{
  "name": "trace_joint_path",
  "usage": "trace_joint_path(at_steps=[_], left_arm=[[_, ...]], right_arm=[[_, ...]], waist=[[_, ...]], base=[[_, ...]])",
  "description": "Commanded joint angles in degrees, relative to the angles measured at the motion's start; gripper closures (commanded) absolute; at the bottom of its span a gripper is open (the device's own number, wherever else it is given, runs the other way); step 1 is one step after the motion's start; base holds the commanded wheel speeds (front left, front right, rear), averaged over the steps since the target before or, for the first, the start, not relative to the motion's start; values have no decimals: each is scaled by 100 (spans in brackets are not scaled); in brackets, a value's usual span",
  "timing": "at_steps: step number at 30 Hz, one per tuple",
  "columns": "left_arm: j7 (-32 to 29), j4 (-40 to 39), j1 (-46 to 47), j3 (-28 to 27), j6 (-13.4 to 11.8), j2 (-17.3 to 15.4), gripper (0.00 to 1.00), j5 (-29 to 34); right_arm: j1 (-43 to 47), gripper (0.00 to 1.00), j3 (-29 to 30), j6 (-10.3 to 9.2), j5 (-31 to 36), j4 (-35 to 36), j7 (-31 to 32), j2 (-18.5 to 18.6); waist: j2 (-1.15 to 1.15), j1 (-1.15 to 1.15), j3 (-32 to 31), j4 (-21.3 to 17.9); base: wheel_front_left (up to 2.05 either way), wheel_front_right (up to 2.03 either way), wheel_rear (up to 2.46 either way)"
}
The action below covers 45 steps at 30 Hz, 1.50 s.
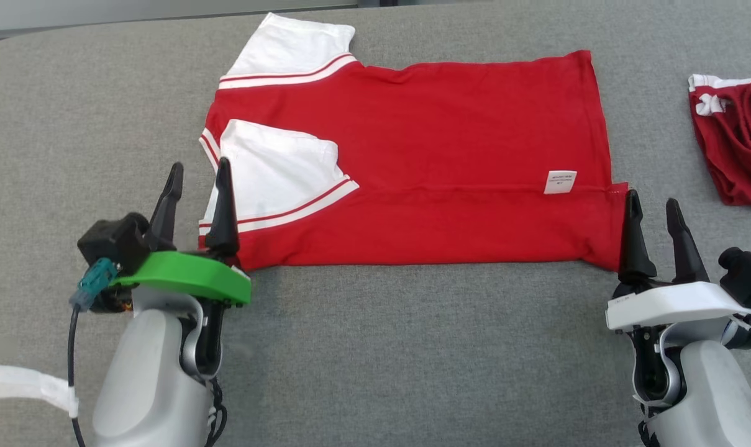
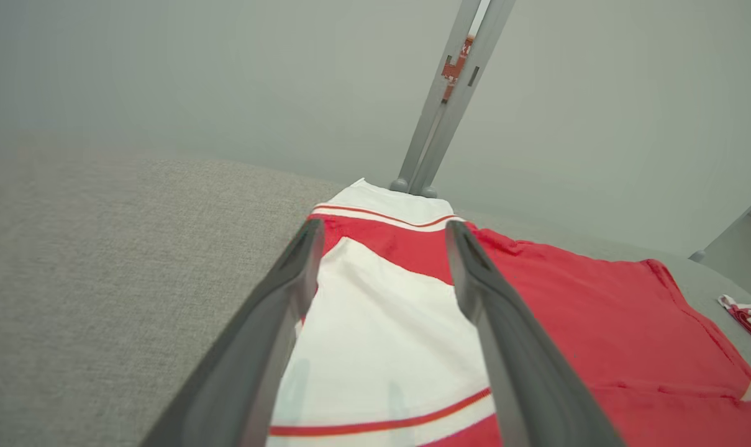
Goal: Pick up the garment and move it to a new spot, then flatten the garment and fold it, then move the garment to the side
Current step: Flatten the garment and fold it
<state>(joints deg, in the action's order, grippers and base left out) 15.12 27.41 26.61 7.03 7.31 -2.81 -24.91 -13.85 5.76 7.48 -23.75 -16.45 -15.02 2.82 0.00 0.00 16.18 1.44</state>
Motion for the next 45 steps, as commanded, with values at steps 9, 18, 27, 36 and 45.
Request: trace_joint_path(at_steps=[9,18,27,36,45], left_arm=[[-494,433,-671,-233,-68,-150,0,-281],[-1641,622,-736,-290,-153,-86,0,-925],[-1854,527,-805,-215,-147,-67,100,-1169],[-1676,241,-920,-164,-217,-70,100,-1158],[-1642,-290,-1156,-83,-277,-149,100,-1074]], right_arm=[[369,0,75,2,307,35,-20,16],[364,0,2,2,341,-45,-19,15],[410,0,8,2,379,-192,55,15],[386,0,185,2,507,-569,359,16],[225,0,398,2,690,-1005,710,15]], waist=[[0,0,-305,160],[0,0,-269,66],[0,0,-326,-24],[0,0,-439,114],[0,0,-434,271]], base=[[0,0,0],[0,0,0],[0,0,0],[0,0,0],[0,0,0]])
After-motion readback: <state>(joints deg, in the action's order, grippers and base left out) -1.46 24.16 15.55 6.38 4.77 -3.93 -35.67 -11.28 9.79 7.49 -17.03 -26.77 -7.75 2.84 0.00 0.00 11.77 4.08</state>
